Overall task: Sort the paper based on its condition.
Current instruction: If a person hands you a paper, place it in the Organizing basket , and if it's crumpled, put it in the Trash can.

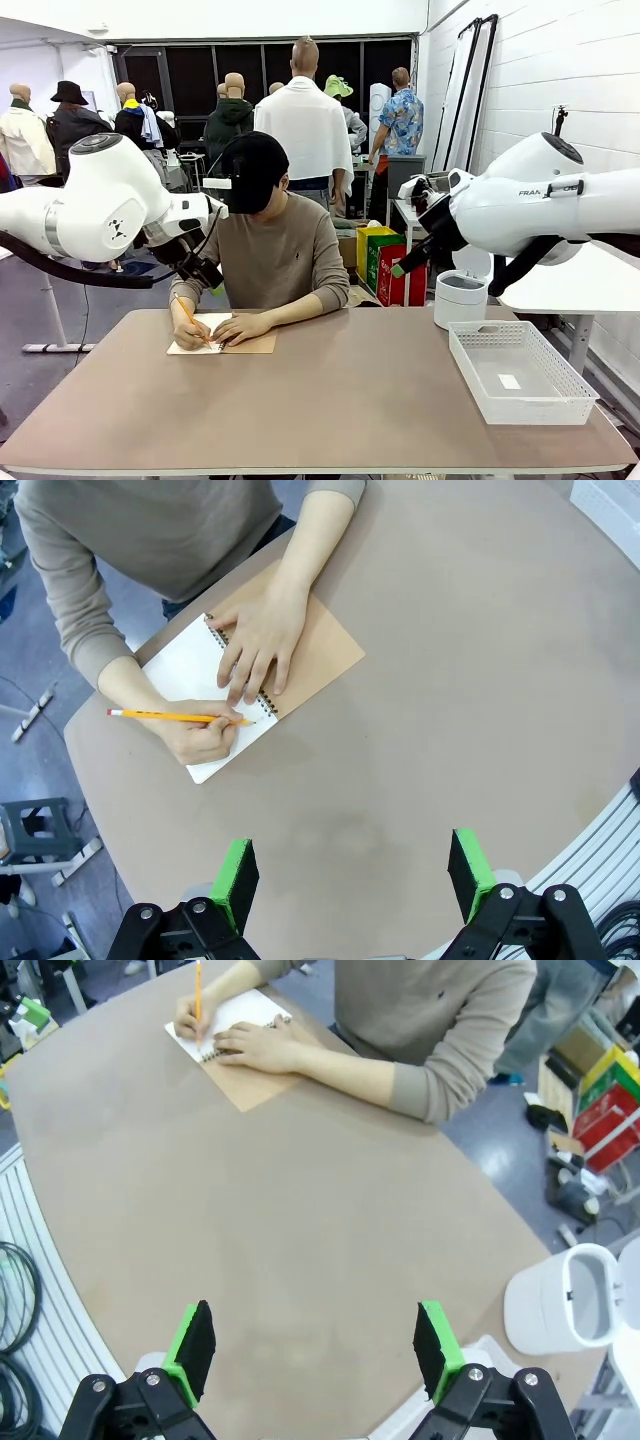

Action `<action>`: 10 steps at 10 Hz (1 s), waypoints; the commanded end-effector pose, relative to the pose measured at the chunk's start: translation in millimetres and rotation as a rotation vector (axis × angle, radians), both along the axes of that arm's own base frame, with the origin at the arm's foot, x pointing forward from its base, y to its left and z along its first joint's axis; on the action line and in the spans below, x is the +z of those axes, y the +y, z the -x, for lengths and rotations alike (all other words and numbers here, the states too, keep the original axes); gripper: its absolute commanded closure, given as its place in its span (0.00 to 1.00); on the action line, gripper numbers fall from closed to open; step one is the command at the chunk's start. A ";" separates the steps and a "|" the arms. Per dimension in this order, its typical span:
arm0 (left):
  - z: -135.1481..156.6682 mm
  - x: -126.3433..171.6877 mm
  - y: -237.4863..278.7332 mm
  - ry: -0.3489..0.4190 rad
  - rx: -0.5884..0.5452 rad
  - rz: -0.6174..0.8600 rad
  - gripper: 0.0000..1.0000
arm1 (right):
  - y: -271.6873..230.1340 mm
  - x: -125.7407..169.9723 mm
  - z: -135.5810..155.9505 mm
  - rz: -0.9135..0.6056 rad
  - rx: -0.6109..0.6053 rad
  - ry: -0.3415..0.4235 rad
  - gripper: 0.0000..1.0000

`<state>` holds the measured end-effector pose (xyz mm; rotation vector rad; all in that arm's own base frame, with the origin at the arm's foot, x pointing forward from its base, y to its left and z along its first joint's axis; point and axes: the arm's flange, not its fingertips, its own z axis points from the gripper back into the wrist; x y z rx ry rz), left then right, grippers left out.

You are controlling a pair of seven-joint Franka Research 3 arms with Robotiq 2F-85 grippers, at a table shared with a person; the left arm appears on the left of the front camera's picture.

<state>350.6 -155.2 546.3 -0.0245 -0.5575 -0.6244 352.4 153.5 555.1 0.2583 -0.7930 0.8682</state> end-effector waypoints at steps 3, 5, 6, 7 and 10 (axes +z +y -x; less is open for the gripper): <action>-1.4 -2.3 0.6 0.013 0.005 0.013 0.00 | -0.5 -1.4 0.0 -0.001 0.001 -0.004 0.00; -1.4 -2.3 0.6 0.013 0.005 0.013 0.00 | -0.5 -1.4 0.0 -0.001 0.001 -0.004 0.00; -1.4 -2.3 0.6 0.013 0.005 0.013 0.00 | -0.5 -1.4 0.0 -0.001 0.001 -0.004 0.00; -1.4 -2.3 0.6 0.013 0.005 0.013 0.00 | -0.5 -1.4 0.0 -0.001 0.001 -0.004 0.00; -1.4 -2.3 0.6 0.013 0.005 0.013 0.00 | -0.5 -1.4 0.0 -0.001 0.001 -0.004 0.00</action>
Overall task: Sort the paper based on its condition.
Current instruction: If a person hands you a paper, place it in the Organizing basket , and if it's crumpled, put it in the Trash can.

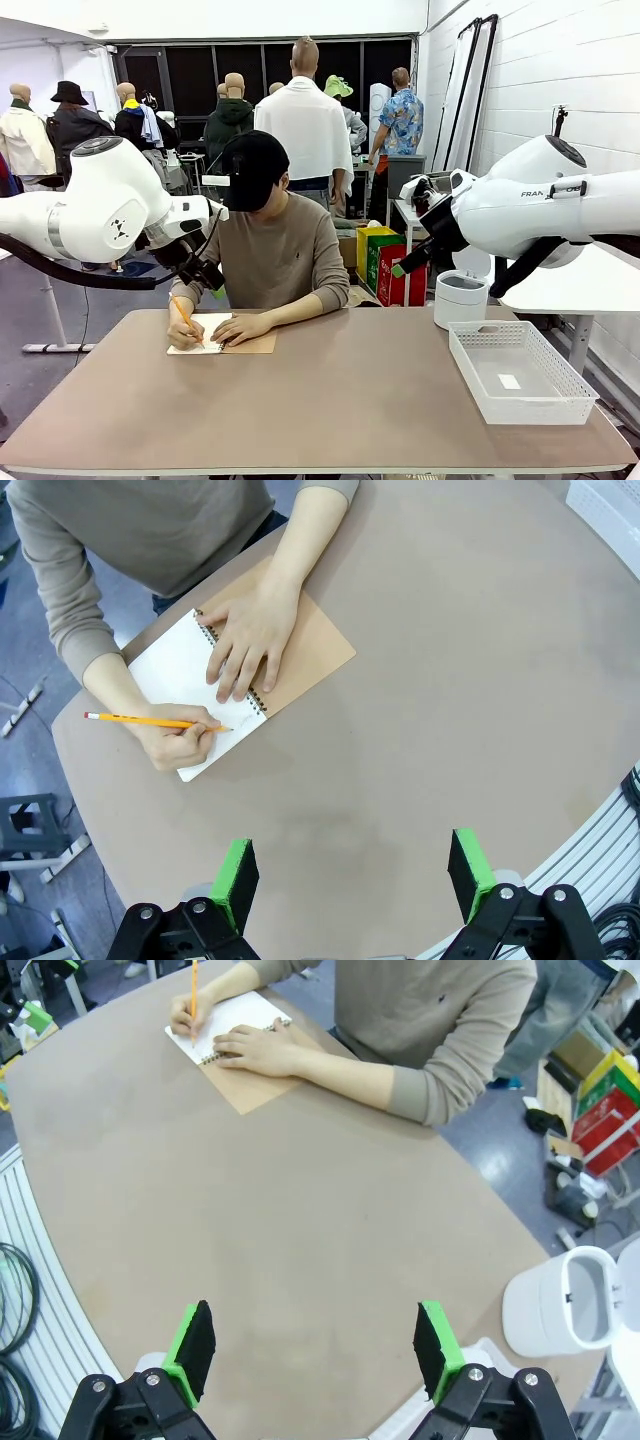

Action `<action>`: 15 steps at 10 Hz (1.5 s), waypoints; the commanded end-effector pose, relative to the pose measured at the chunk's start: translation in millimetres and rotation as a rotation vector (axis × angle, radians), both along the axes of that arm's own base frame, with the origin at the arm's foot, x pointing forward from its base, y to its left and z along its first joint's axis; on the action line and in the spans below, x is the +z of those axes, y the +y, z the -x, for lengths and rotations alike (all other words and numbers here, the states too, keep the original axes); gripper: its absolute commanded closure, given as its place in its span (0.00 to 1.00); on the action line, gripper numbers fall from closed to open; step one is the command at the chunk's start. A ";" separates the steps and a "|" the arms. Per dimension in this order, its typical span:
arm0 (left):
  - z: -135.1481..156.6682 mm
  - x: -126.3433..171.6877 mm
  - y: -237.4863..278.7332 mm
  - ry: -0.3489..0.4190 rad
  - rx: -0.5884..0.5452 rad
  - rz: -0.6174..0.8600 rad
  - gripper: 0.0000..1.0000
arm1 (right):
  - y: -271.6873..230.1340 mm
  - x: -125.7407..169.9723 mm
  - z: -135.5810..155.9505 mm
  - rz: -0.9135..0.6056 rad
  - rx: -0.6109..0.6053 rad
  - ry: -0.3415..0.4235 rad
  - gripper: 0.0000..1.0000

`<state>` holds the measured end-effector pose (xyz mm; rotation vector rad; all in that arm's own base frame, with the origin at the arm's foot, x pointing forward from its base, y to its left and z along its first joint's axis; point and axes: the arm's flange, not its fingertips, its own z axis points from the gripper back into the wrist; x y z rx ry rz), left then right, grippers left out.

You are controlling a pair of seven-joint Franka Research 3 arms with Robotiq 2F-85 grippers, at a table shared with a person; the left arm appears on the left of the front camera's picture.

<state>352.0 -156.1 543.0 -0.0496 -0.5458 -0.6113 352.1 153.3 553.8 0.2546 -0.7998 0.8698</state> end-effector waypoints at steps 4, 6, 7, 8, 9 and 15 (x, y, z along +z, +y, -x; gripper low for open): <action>-0.1 0.9 1.4 -0.006 -0.001 -0.010 0.00 | -0.3 -0.1 -0.3 -0.001 0.001 0.004 0.00; -0.1 0.9 1.4 -0.006 -0.001 -0.010 0.00 | -0.3 -0.1 -0.3 -0.001 0.001 0.004 0.00; -0.1 0.9 1.4 -0.006 -0.001 -0.010 0.00 | -0.3 -0.1 -0.3 -0.001 0.001 0.004 0.00; -0.1 0.9 1.4 -0.006 -0.001 -0.010 0.00 | -0.3 -0.1 -0.3 -0.001 0.001 0.004 0.00; -0.1 0.9 1.4 -0.006 -0.001 -0.010 0.00 | -0.3 -0.1 -0.3 -0.001 0.001 0.004 0.00; -0.1 0.9 1.4 -0.006 -0.001 -0.010 0.00 | -0.3 -0.1 -0.3 -0.001 0.001 0.004 0.00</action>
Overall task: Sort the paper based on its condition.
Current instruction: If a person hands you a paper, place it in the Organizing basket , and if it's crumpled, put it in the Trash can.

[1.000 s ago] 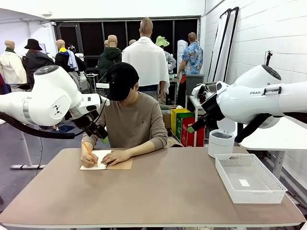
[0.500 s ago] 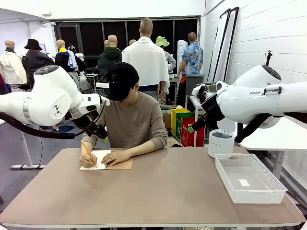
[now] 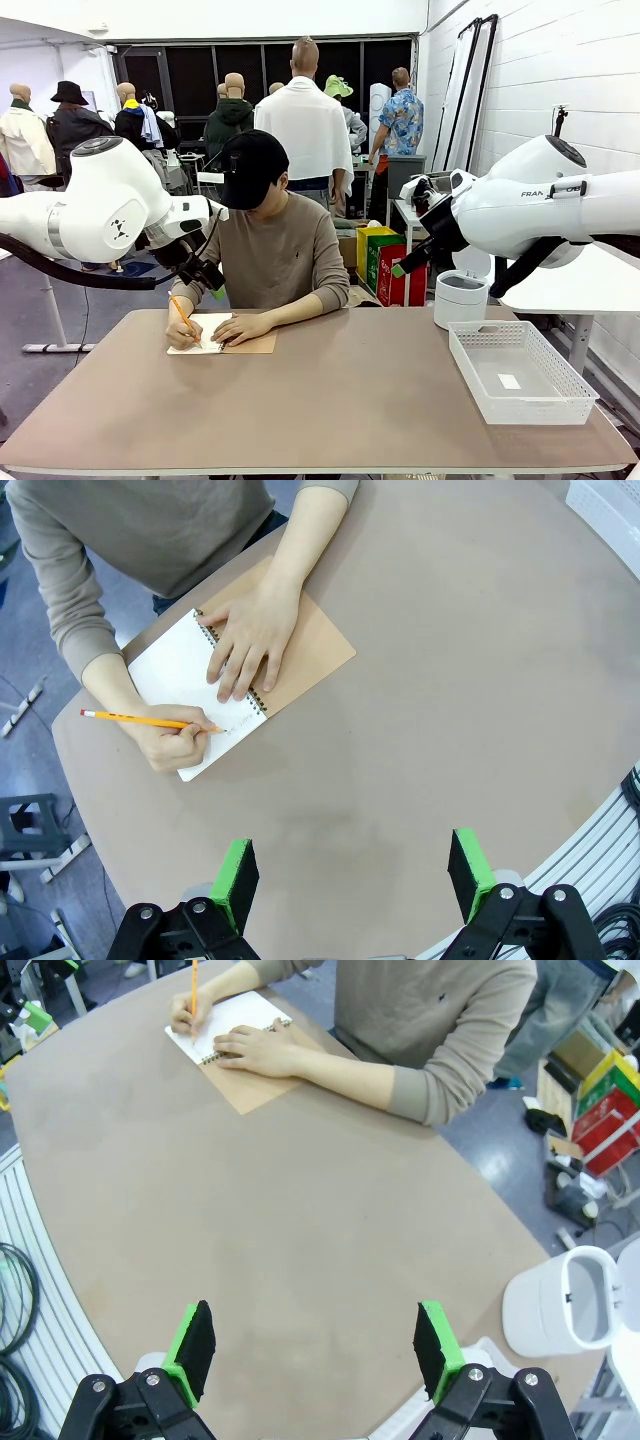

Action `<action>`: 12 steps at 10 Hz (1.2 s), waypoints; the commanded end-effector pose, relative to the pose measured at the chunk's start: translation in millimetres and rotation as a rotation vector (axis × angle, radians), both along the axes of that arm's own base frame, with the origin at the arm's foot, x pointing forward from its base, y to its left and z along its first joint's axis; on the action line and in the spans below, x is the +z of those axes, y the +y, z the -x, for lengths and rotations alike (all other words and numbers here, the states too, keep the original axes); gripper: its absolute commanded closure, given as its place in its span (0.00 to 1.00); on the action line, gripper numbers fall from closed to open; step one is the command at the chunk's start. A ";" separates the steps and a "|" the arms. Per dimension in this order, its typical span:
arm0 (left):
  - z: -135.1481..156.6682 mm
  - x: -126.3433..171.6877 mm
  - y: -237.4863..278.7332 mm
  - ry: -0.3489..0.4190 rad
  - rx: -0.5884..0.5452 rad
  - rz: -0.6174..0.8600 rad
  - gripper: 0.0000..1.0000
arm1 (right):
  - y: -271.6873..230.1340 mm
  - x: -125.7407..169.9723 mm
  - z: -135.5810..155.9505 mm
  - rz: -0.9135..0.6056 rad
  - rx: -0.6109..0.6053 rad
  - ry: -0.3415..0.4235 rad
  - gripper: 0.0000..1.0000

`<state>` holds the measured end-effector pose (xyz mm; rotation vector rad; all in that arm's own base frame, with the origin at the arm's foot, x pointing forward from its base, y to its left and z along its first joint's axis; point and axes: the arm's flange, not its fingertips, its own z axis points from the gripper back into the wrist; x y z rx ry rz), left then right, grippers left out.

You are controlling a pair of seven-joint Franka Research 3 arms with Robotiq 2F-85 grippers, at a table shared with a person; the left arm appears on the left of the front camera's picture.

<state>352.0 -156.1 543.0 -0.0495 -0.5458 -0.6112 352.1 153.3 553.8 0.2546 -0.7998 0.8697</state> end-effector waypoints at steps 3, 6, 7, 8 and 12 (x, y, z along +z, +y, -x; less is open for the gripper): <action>-0.1 0.9 1.4 -0.006 -0.001 -0.010 0.00 | -0.3 -0.1 -0.3 -0.001 0.001 0.004 0.00; -0.1 0.9 1.4 -0.006 -0.001 -0.010 0.00 | -0.3 -0.1 -0.3 -0.001 0.001 0.004 0.00; -0.1 0.9 1.4 -0.006 -0.001 -0.010 0.00 | -0.3 -0.1 -0.3 -0.001 0.001 0.004 0.00; -0.1 0.9 1.4 -0.006 -0.001 -0.010 0.00 | -0.3 -0.1 -0.3 -0.001 0.001 0.004 0.00; -0.1 0.9 1.4 -0.006 -0.001 -0.010 0.00 | -0.3 -0.1 -0.3 -0.001 0.001 0.004 0.00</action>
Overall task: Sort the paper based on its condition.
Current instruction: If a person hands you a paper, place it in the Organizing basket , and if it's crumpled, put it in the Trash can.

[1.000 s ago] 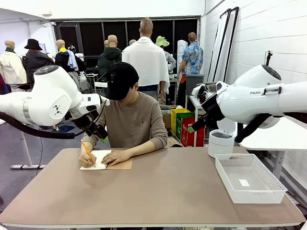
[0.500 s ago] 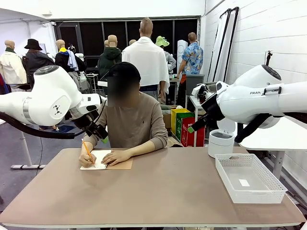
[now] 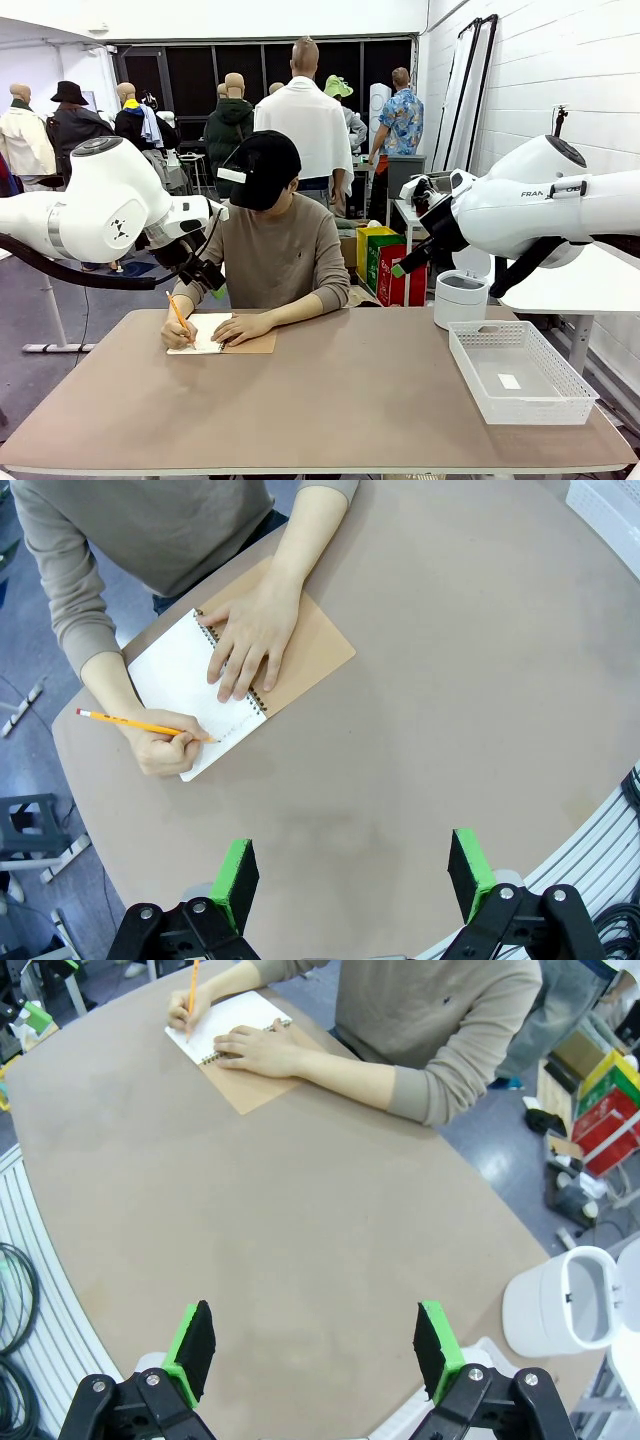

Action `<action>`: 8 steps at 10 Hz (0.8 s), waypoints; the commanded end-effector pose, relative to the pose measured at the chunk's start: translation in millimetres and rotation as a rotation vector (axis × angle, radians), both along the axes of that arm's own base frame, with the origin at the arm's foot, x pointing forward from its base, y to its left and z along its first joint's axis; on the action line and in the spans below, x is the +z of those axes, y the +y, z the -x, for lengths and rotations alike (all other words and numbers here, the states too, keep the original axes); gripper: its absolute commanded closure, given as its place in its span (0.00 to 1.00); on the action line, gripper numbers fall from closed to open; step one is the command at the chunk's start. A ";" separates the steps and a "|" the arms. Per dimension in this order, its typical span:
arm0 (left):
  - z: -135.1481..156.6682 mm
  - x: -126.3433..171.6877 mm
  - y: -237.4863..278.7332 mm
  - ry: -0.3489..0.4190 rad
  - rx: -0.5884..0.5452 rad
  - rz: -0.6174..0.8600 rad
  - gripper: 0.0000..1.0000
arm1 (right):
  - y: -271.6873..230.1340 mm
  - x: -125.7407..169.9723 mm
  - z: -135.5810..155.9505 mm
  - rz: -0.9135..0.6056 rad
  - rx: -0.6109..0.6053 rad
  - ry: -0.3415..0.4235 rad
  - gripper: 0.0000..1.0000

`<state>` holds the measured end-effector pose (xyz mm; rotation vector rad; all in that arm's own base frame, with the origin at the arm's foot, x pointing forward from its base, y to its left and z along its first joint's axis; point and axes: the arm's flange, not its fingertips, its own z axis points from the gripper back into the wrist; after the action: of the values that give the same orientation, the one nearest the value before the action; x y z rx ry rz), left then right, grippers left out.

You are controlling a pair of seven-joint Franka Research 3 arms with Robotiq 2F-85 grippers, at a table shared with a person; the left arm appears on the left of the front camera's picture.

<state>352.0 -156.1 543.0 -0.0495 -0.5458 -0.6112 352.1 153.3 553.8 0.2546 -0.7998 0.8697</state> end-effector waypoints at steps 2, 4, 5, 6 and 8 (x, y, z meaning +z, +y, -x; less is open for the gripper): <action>-0.1 0.9 1.4 -0.006 -0.001 -0.010 0.00 | -0.3 -0.1 -0.3 -0.001 0.001 0.004 0.00; -0.1 0.9 1.4 -0.006 -0.001 -0.010 0.00 | -0.3 -0.1 -0.3 -0.001 0.001 0.004 0.00; -0.1 0.9 1.4 -0.006 -0.001 -0.010 0.00 | -0.3 -0.1 -0.3 -0.001 0.001 0.004 0.00; -0.1 0.9 1.4 -0.006 -0.001 -0.010 0.00 | -0.3 -0.1 -0.3 -0.001 0.001 0.004 0.00; -0.1 0.9 1.4 -0.006 -0.001 -0.010 0.00 | -0.3 -0.1 -0.3 -0.001 0.001 0.004 0.00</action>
<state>352.0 -156.1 543.0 -0.0495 -0.5458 -0.6112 352.1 153.3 553.8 0.2546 -0.7998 0.8697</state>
